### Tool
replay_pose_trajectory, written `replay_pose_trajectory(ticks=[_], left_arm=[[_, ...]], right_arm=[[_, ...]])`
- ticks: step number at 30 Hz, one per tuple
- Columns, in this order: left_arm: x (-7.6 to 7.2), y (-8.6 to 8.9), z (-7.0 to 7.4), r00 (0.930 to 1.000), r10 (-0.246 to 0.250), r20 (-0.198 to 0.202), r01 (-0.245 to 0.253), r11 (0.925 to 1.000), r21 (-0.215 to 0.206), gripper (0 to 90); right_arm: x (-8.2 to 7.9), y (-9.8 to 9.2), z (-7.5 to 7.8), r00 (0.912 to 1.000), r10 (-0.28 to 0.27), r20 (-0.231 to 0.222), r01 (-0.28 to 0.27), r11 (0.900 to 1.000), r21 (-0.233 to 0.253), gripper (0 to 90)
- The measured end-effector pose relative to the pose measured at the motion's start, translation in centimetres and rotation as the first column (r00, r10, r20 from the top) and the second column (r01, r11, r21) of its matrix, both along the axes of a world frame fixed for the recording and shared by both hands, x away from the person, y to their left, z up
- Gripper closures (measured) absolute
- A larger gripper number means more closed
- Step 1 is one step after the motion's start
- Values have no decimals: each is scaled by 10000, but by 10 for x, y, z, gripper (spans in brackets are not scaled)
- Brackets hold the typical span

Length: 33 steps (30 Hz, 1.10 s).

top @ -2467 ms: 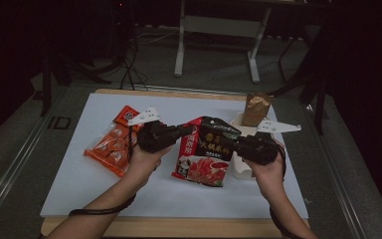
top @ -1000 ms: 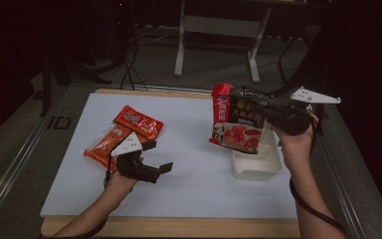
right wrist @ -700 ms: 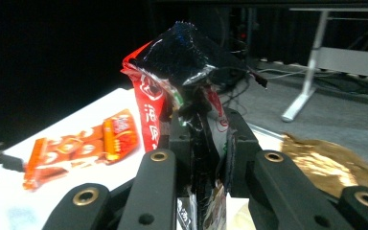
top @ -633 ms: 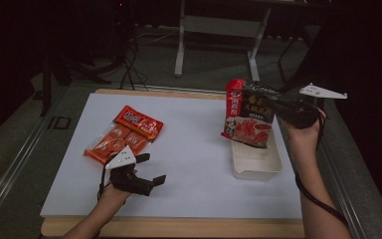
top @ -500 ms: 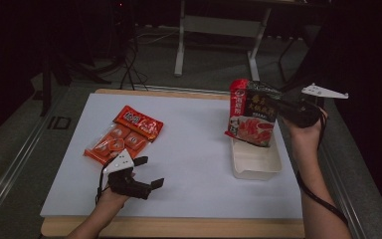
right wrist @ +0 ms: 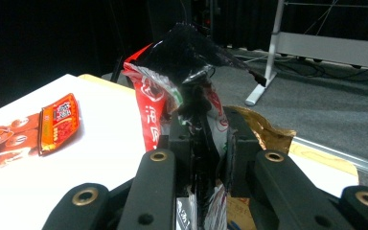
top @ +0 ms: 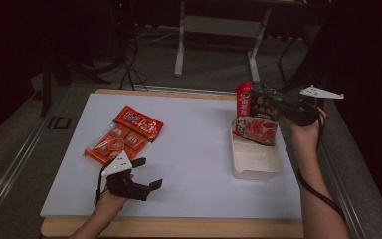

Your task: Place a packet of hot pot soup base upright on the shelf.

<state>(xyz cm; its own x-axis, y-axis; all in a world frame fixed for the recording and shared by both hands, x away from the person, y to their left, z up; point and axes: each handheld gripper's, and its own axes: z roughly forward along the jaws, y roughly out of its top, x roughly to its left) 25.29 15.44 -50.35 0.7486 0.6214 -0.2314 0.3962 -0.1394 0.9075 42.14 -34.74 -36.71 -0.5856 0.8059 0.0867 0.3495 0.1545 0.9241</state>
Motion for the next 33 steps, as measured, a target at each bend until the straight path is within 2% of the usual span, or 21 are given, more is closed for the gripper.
replay_pose_trajectory(ticks=[2, 3, 6, 14, 20, 23, 27, 32, 33], left_arm=[[0, 0, 0, 10000, -15, -45, 15, 10000, 41, 7], [-1, 0, 0, 10000, -25, -51, 26, 10000, 73, 8], [-1, 0, -1, 10000, -5, -6, 5, 9999, 148, 7], [1, 1, -4, 9999, -11, -146, 12, 10000, 78, 7], [1, 0, -6, 9999, 7, -160, -5, 9999, 145, 8], [2, 1, -6, 9998, 18, -178, -16, 10000, 88, 7], [2, 2, -6, 9999, 60, -143, -59, 10000, 47, 8], [2, 1, -7, 9997, -47, -243, 49, 10000, 62, 8], [2, 1, -7, 9997, -23, -256, 24, 10000, 51, 8]], right_arm=[[2, 0, -3, 10000, 51, 36, -51, 10000, 1, 771], [7, -3, -10, 9997, 234, 82, -234, 9997, 22, 770], [12, -5, -18, 9996, 290, -69, -289, 9995, 143, 769], [15, -7, -32, 9976, 649, -224, -639, 9971, 420, 759], [12, -1, -41, 9982, 563, -224, -553, 9975, 441, 755], [10, -5, -45, 9988, 399, -300, -375, 9963, 767, 750], [7, -11, -53, 9986, 357, -391, -319, 9953, 918, 745], [1, -14, -61, 9987, 315, -400, -283, 9965, 787, 743], [-1, -14, -61, 9991, 245, -338, -225, 9981, 577, 745]])
